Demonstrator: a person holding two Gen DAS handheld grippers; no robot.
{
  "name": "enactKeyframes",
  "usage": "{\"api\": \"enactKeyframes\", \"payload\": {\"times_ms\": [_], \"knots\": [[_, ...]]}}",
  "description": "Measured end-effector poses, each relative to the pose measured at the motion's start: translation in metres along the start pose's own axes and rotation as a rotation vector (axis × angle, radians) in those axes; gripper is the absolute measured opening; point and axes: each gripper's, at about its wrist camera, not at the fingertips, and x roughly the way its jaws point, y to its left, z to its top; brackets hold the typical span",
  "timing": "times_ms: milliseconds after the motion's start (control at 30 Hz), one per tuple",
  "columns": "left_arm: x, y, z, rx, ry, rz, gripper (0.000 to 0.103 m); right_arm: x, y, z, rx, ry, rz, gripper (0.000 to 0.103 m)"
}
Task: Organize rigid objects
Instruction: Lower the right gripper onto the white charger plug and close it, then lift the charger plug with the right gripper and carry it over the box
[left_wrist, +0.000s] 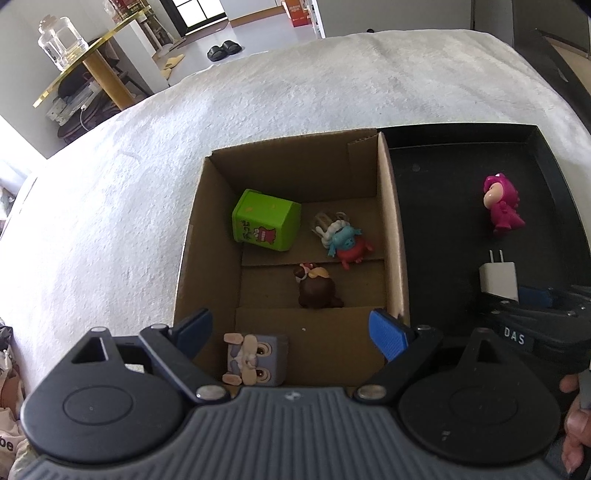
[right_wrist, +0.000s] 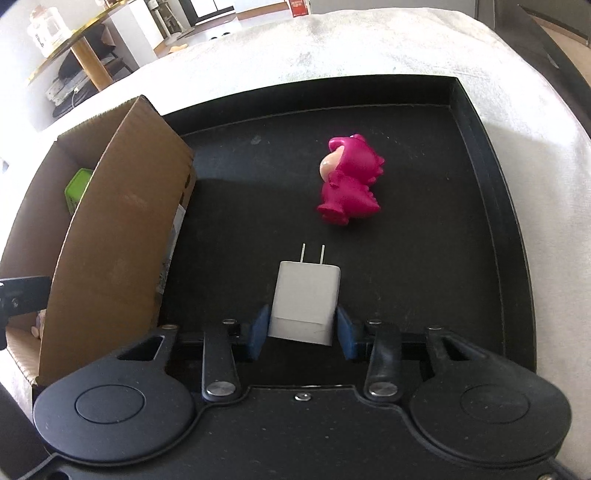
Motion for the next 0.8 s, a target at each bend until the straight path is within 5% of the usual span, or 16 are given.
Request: {"api": "enactKeyframes", "payload": {"times_ms": [800], "knots": [[-0.014,0.016,-0.001,-0.045,-0.031,-0.011,0.091,-0.032,0.004,0.003,-0.017,-0.037,-0.035,0.037]]}}
